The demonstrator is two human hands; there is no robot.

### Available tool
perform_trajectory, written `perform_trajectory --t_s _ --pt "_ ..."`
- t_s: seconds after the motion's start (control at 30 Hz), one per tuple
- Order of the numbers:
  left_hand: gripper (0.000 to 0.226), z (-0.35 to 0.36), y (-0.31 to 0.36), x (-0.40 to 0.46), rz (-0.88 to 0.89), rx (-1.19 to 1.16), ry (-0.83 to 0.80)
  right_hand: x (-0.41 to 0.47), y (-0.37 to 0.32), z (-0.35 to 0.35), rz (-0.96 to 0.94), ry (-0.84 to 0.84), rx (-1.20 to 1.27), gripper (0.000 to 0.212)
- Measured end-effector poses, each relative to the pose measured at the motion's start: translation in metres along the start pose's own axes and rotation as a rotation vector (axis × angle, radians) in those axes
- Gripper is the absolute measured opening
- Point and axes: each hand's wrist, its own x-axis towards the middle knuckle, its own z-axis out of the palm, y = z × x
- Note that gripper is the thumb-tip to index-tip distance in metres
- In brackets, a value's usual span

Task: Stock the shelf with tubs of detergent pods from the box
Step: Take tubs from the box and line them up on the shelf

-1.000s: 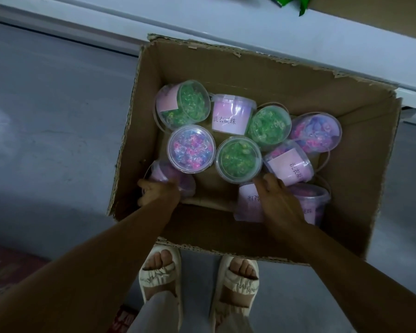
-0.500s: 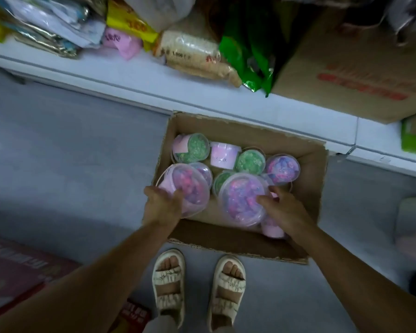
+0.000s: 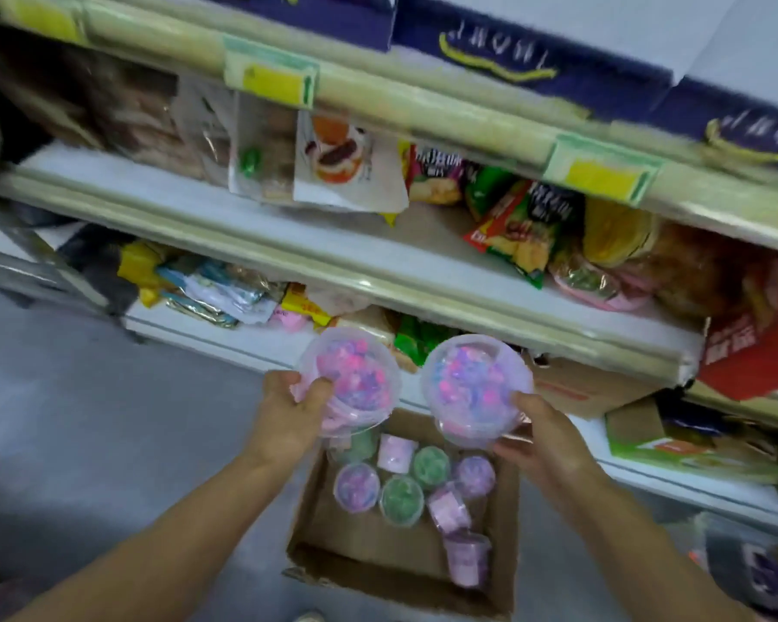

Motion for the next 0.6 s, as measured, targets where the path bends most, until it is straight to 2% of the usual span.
perform_trajectory --t_s 0.07,0.17,0.33,0.47,0.53,0.6 --pt "0.058 -0.025 0.040 -0.018 0.033 -0.048 -0.042 -0.033 -0.040 0.000 -0.065 -0.051 0.063 0.018" --pt "0.074 -0.062 0.096 -0.042 0.088 -0.113 -0.072 -0.083 -0.098 -0.002 -0.142 -0.090 0.131 0.018" --pt "0.062 -0.113 0.188 -0.090 0.199 -0.223 -0.110 -0.162 -0.186 -0.005 -0.236 -0.141 0.297 0.012" --pt "0.040 -0.140 0.244 -0.119 0.267 -0.304 -0.181 -0.211 -0.242 -0.010 -0.322 -0.238 0.356 0.014" --pt "0.035 -0.150 0.268 -0.130 0.310 -0.318 -0.179 -0.230 -0.263 -0.011 -0.353 -0.281 0.323 0.025" --pt "0.044 -0.158 0.289 -0.139 0.349 -0.322 -0.186 -0.242 -0.283 -0.012 -0.391 -0.310 0.293 0.045"
